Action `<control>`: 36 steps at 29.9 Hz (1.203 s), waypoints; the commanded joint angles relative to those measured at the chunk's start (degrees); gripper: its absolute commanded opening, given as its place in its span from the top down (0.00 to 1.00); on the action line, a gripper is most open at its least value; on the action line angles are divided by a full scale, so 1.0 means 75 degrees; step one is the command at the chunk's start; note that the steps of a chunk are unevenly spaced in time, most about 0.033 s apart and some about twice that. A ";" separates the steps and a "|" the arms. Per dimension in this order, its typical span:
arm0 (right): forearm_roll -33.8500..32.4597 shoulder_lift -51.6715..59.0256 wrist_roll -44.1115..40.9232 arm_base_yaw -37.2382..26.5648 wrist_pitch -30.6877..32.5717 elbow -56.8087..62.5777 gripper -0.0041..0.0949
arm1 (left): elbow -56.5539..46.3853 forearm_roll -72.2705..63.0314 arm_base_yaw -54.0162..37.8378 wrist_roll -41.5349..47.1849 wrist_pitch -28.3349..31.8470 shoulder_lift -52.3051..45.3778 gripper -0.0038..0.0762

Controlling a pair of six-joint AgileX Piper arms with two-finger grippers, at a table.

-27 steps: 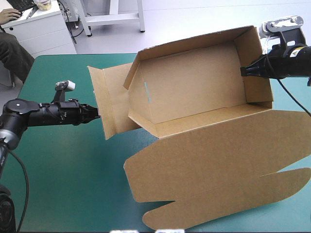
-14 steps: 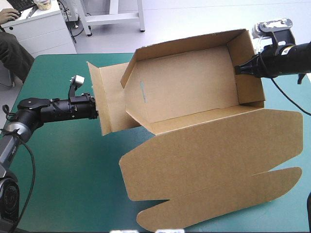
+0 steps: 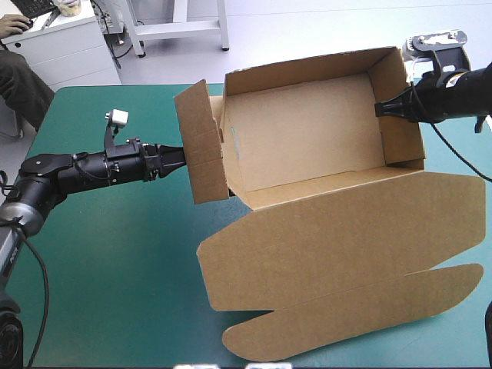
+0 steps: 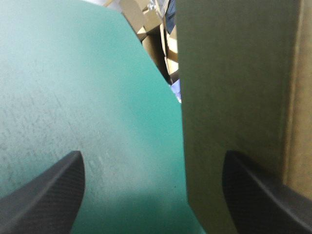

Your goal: Fold the box

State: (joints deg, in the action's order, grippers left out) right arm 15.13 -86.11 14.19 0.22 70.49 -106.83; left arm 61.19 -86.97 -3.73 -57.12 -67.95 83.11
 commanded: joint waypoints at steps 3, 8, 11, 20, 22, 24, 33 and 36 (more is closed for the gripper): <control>-0.0037 0.0251 -0.0310 0.0414 -0.0840 -0.0239 0.97 | 0.0357 -0.0900 0.0330 -0.0085 -0.0818 -0.0539 0.26; -0.0930 0.0251 -0.0847 0.1154 -0.1249 -0.0239 0.97 | 0.0627 -0.0916 0.0780 -0.0293 -0.0818 -0.0553 0.26; -0.1492 0.0251 -0.1219 0.1498 -0.1373 -0.0239 0.97 | 0.0819 -0.0916 0.0869 -0.0293 -0.0805 -0.0553 0.26; -0.1678 0.0251 -0.1702 0.1962 -0.1696 -0.0239 0.97 | 0.0994 -0.0882 0.0885 0.0059 -0.0357 -0.0553 0.26; -0.2017 0.0251 -0.2097 0.2043 -0.1769 -0.0239 0.97 | 0.1084 -0.0793 0.0897 0.0196 -0.0180 -0.0553 0.26; -0.2310 0.0251 -0.2298 0.2168 -0.1803 -0.0239 0.97 | 0.1233 -0.0610 0.0914 0.0343 0.0114 -0.0553 0.26; -0.2396 0.0251 -0.2562 0.2322 -0.1942 -0.0239 0.97 | 0.2550 0.2759 0.2670 0.2660 0.2866 -0.0553 0.26; -0.2396 0.0251 -0.2583 0.2322 -0.1917 -0.0239 0.97 | 0.3057 0.4651 0.3411 0.4061 0.3912 -0.0553 0.26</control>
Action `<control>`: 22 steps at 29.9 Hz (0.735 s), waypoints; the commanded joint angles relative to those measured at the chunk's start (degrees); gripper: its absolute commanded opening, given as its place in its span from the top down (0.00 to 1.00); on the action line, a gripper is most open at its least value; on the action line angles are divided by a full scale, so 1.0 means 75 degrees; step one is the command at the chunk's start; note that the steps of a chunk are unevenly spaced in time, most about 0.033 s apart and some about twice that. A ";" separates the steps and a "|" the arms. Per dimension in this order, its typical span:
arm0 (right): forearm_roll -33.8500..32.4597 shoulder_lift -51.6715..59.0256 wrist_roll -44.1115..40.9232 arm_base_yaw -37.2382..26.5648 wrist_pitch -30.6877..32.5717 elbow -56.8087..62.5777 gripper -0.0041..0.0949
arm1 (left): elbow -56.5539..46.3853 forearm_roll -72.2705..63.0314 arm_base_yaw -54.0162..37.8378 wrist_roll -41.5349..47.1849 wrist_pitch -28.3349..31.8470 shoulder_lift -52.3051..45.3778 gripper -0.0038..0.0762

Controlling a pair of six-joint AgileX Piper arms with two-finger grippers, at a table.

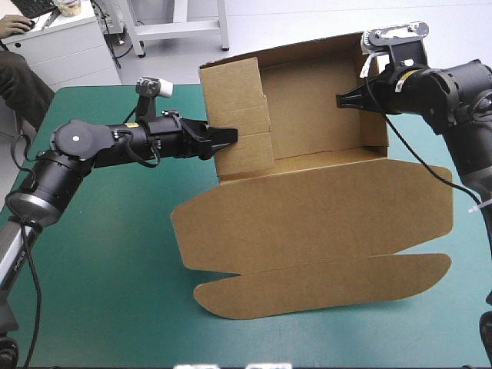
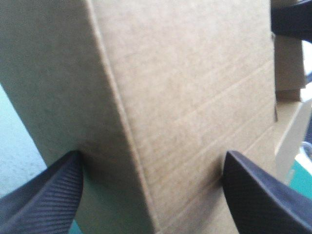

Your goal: Fold the box

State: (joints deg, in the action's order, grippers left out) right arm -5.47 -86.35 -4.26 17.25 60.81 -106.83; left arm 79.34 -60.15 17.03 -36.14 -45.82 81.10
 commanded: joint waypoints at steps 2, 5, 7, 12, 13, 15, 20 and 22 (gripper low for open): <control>0.0349 0.0284 -0.0160 0.0052 -0.0626 -0.0239 0.97 | 0.0896 0.2251 0.1113 0.2194 0.1457 -0.0285 0.26; 0.0380 0.0284 -0.0214 0.0052 -0.0626 -0.0239 0.97 | 0.1102 0.3998 0.1608 0.3661 0.1819 -0.0285 0.26; 0.0515 0.0284 -0.0214 0.0052 -0.0626 -0.0239 0.97 | 0.1100 0.5191 0.1824 0.4690 0.1886 -0.0285 0.28; 0.1029 0.0284 -0.0214 0.0052 -0.0655 -0.0239 0.97 | 0.1100 0.7539 0.2183 0.6998 0.1856 -0.0261 0.33; 0.1045 0.0284 -0.0239 0.0052 -0.0655 -0.0239 0.97 | 0.1100 0.7737 0.2214 0.7177 0.1856 -0.0254 0.34; 0.1129 0.0284 -0.0232 0.0052 -0.0622 -0.0239 0.97 | 0.1100 0.7929 0.2245 0.7467 0.1856 -0.0254 0.38; 0.1366 0.0284 -0.0174 0.0052 -0.0480 -0.0239 0.97 | 0.1100 0.7962 0.2245 0.7511 0.1870 -0.0242 0.58; 0.1393 0.0271 -0.0174 0.0052 -0.0433 -0.0239 0.97 | 0.1100 0.7962 0.2245 0.7511 0.1842 -0.0237 0.69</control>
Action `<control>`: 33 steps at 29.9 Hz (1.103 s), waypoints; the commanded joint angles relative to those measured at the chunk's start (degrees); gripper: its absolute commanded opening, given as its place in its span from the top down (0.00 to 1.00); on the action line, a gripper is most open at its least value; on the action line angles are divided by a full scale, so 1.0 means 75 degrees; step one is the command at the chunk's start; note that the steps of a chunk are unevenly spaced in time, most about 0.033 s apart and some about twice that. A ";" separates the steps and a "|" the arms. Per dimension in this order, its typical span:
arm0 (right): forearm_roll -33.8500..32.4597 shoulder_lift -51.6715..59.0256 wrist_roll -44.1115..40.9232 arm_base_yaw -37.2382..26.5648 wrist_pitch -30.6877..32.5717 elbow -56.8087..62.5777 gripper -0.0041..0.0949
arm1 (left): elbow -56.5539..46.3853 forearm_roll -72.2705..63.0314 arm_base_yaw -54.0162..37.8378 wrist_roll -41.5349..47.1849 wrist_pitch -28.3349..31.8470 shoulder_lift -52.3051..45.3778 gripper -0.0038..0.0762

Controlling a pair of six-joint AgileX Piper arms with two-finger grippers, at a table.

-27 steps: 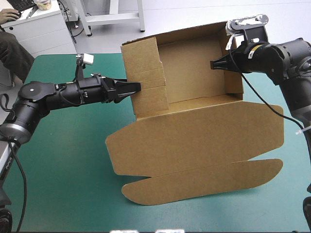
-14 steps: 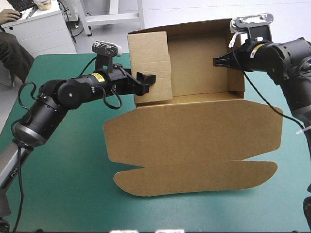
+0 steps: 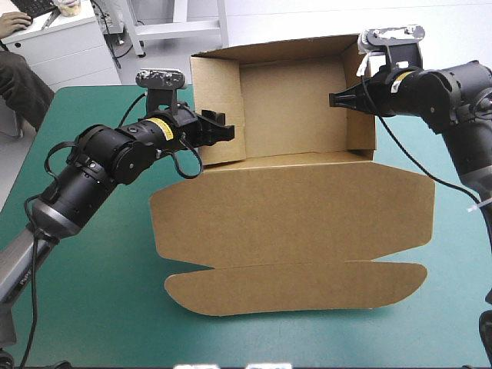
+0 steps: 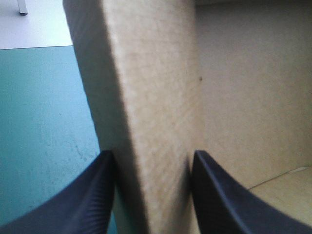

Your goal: Fold the box

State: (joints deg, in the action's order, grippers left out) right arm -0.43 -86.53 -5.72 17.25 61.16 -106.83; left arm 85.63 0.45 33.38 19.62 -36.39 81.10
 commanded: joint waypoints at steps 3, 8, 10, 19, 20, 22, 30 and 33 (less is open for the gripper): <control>0.0723 0.0265 0.0021 0.0052 -0.0370 -0.0239 0.97 | 0.0261 -0.0119 0.0065 0.0076 0.0384 -0.0162 0.85; 0.0672 0.0030 0.0021 0.0052 0.0086 -0.0239 0.97 | 0.0261 -0.0061 0.0065 0.0076 -0.0015 0.0044 0.94; 0.0690 -0.0112 0.0021 0.0052 0.0245 -0.0239 0.97 | 0.0261 -0.0061 0.0065 0.0076 -0.0116 0.0157 0.94; 0.0706 -0.1081 0.0397 0.0052 0.0904 -0.0239 0.97 | 0.0261 -0.0061 0.0039 0.0060 -0.0455 0.0810 0.94; 0.0750 -0.1218 0.0397 0.0052 0.0920 -0.0239 0.97 | 0.0261 -0.0061 0.0039 0.0060 -0.0485 0.0909 0.94; 0.0996 -0.1493 0.0397 0.0052 0.0947 -0.0239 0.97 | 0.0261 -0.0061 0.0039 0.0060 -0.0584 0.1086 0.94; 0.1257 -0.2584 0.0413 0.0039 0.1427 -0.0239 0.97 | 0.0261 -0.0061 0.0039 0.0060 -0.1218 0.1950 0.94; 0.1354 -0.2852 0.0413 0.0039 0.1427 -0.0239 0.97 | 0.0261 -0.0061 0.0039 0.0060 -0.1308 0.2169 0.94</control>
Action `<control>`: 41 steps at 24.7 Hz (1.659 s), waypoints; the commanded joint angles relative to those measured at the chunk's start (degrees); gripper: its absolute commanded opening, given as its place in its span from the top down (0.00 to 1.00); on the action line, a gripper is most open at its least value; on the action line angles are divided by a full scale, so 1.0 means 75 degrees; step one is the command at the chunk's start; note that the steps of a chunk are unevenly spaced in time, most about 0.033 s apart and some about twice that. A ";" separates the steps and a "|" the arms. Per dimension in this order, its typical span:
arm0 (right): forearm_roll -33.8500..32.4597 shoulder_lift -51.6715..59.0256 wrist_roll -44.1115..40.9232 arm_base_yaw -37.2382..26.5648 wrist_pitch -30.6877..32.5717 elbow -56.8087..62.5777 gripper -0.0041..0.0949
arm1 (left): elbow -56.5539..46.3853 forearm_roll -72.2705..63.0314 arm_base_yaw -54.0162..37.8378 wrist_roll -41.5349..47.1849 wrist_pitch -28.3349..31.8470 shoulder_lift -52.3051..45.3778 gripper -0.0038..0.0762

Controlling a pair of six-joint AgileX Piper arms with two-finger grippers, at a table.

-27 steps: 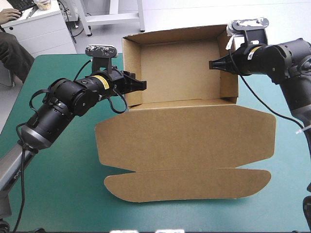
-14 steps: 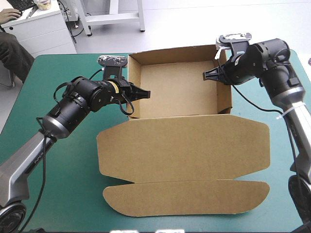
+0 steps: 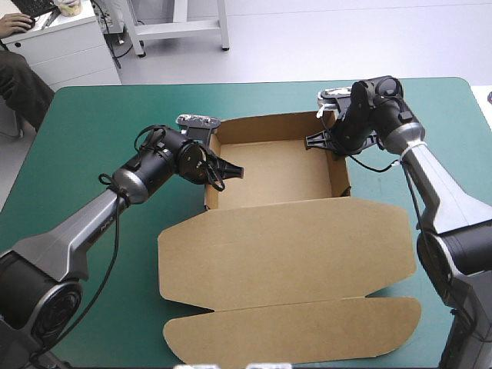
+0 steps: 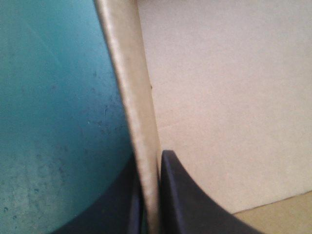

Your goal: Fold the box

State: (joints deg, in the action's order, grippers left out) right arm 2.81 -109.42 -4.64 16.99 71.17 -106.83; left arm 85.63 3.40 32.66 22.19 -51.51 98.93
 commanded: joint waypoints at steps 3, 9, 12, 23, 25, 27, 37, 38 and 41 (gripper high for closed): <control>0.0844 -0.0123 0.0269 0.0073 0.0091 -0.0239 0.97 | 0.0261 -0.0190 0.0134 -0.0282 0.0644 -0.0014 0.94; 0.0831 -0.0297 0.0446 0.0073 0.0091 -0.0239 0.97 | 0.0261 0.0122 0.0134 -0.0282 0.0455 0.0001 0.82; 0.0877 -0.0283 0.0457 0.0073 0.0091 -0.0239 0.76 | 0.0261 0.0122 0.0134 -0.0268 0.0338 0.0001 0.36; 0.0912 -0.0182 0.0359 0.0073 0.0091 -0.0253 0.08 | 0.0261 0.0237 -0.0169 -0.0235 0.0155 -0.0258 0.17; 0.0925 -0.0017 0.0335 0.0073 0.0091 -0.0253 0.08 | 0.0261 0.0237 -0.0169 -0.0235 0.0185 -0.0441 0.17; 0.0912 0.0184 0.0335 0.0073 0.0091 -0.0253 0.08 | 0.0261 0.0342 -0.0169 -0.0235 0.0185 -0.0652 0.17; 0.0799 0.1067 0.0484 0.0073 0.0091 -0.0253 0.11 | 0.0261 0.0957 -0.0169 -0.0711 0.0587 -0.2553 0.33; 0.0817 0.1104 0.0484 0.0073 0.0091 -0.0253 0.11 | 0.0261 0.0995 -0.0169 -0.0935 0.0461 -0.2773 0.38; 0.0841 0.1157 0.0619 0.0073 0.0091 -0.0253 0.11 | 0.0261 0.1074 -0.0169 -0.1339 -0.0053 -0.3412 0.59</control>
State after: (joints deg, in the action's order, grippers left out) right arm 8.57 -104.23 -1.19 17.64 71.03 -106.94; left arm 85.68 10.07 31.39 14.94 -51.40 79.25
